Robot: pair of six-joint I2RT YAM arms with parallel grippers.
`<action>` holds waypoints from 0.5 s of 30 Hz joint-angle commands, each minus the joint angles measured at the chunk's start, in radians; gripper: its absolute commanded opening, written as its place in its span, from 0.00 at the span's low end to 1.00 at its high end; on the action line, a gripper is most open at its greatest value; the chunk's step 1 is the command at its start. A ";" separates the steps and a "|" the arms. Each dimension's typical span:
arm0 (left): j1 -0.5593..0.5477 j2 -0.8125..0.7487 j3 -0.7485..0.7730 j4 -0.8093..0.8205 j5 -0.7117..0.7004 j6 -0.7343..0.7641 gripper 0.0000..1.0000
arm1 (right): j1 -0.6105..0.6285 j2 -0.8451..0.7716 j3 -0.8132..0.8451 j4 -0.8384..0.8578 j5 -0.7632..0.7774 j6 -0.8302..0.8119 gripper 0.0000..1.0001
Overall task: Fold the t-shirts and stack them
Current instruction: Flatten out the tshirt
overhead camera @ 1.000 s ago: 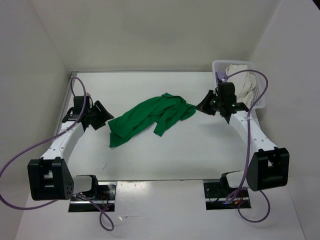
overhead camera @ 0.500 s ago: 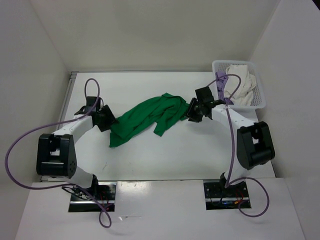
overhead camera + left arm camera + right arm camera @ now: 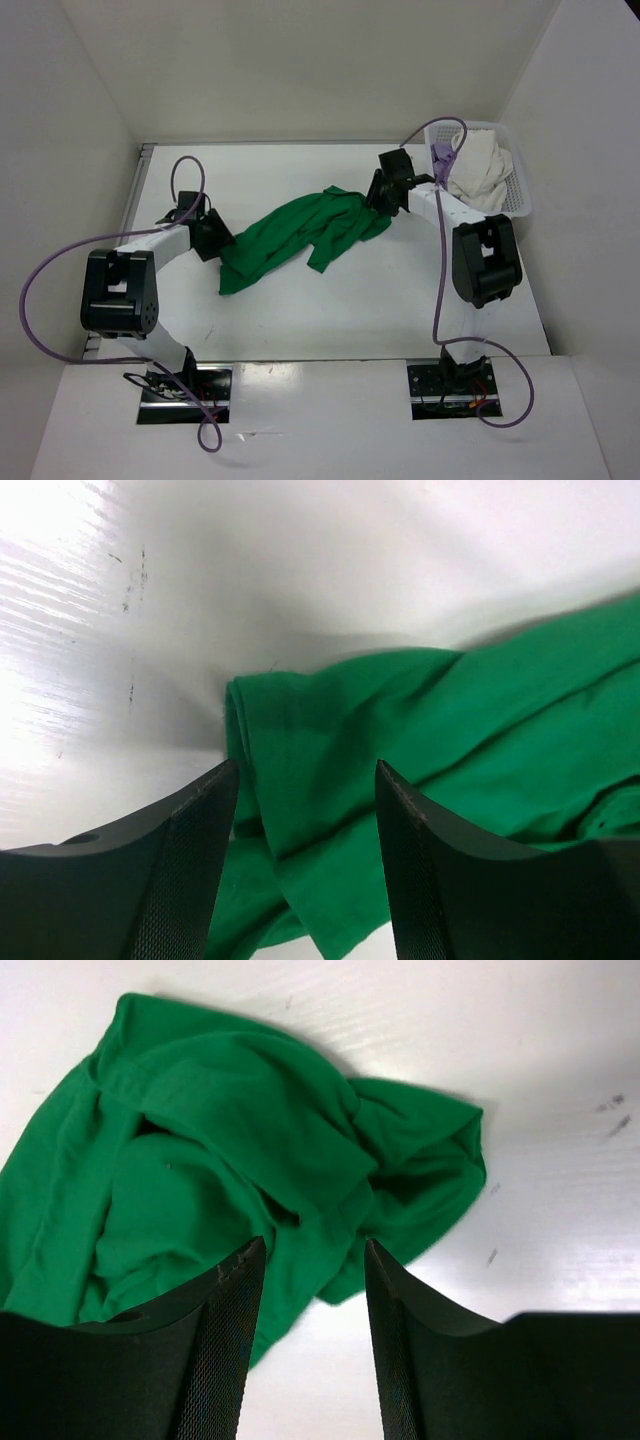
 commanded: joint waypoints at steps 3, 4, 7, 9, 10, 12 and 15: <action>0.001 0.040 0.034 0.034 -0.002 -0.012 0.63 | -0.003 0.071 0.146 -0.012 0.025 -0.057 0.47; 0.001 0.041 0.034 0.034 -0.002 -0.012 0.63 | -0.003 0.086 0.155 -0.012 0.025 -0.057 0.46; 0.001 0.041 0.043 0.043 -0.002 -0.021 0.58 | -0.003 0.113 0.190 -0.021 0.016 -0.066 0.39; 0.001 0.041 0.043 0.043 -0.002 -0.021 0.53 | -0.003 0.122 0.199 -0.021 0.016 -0.066 0.35; 0.001 0.041 0.043 0.053 -0.002 -0.021 0.50 | -0.003 0.131 0.199 -0.021 0.016 -0.066 0.31; 0.001 0.051 0.043 0.053 -0.002 -0.021 0.39 | -0.003 0.142 0.221 -0.030 0.016 -0.066 0.19; 0.001 0.051 0.067 0.053 0.043 -0.021 0.22 | -0.003 0.142 0.230 -0.039 0.016 -0.066 0.05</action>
